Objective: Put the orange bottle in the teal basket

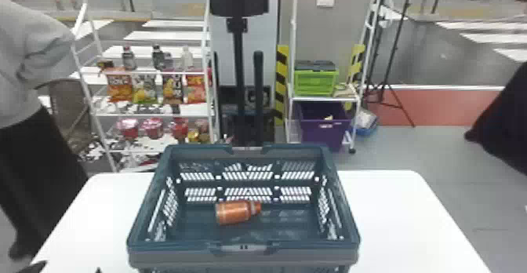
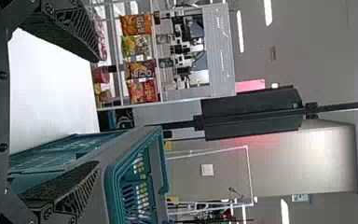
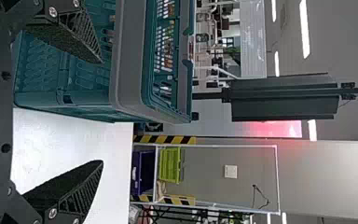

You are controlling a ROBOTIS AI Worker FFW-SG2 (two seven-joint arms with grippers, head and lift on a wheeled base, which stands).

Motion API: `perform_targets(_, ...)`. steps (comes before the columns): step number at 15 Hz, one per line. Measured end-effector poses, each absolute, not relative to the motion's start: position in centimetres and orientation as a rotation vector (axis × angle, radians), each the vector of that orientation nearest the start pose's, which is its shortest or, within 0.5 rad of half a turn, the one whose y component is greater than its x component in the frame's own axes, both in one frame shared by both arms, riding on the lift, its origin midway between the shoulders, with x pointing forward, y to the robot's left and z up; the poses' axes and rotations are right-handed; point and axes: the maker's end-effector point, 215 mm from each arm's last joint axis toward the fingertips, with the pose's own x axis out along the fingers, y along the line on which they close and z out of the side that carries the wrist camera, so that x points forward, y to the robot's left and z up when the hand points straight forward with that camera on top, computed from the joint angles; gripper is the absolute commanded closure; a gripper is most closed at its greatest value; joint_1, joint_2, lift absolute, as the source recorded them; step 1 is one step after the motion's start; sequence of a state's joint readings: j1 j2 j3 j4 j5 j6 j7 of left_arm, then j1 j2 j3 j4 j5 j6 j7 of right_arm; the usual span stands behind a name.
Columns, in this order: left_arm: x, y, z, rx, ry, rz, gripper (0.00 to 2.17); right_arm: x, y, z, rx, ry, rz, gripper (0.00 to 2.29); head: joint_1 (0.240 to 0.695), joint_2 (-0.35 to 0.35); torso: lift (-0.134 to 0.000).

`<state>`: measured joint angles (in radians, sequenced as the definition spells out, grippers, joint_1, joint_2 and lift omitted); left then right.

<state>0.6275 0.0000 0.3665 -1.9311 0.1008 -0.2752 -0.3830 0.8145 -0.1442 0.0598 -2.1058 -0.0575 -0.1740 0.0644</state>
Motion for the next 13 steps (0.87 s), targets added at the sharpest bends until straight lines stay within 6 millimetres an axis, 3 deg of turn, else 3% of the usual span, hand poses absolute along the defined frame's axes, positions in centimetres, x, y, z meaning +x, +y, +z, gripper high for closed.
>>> perform_targets(5,36.1,32.9,-37.3,0.082,0.011,-0.03,0.12,33.6,-18.1,-37.8,-0.002,0.112,0.208,0.13,0.499,0.0,0.0)
perform_targets(10,34.9,29.4,-36.9,0.032,-0.032,-0.033,0.12,33.4,-17.5,-37.8,0.0,0.115,0.222,0.13,0.499,0.0,0.0)
perform_targets(13,34.7,28.5,-36.8,0.02,-0.033,-0.035,0.12,33.4,-17.4,-37.8,-0.001,0.112,0.227,0.13,0.499,0.0,0.0)
